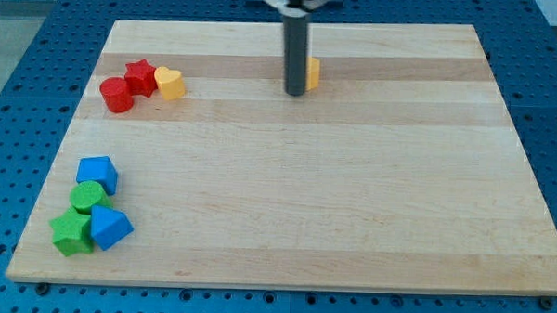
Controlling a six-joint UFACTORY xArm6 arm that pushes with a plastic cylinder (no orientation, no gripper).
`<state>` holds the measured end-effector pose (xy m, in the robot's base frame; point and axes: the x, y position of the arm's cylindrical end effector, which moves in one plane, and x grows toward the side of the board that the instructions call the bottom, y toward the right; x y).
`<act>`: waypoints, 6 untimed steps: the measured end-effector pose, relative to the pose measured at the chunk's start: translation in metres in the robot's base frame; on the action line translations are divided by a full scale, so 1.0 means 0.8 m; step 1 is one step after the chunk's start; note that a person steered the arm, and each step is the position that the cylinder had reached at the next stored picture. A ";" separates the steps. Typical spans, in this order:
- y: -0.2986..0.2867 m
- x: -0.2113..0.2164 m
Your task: Nudge yellow hexagon
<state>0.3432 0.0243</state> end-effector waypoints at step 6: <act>0.016 -0.007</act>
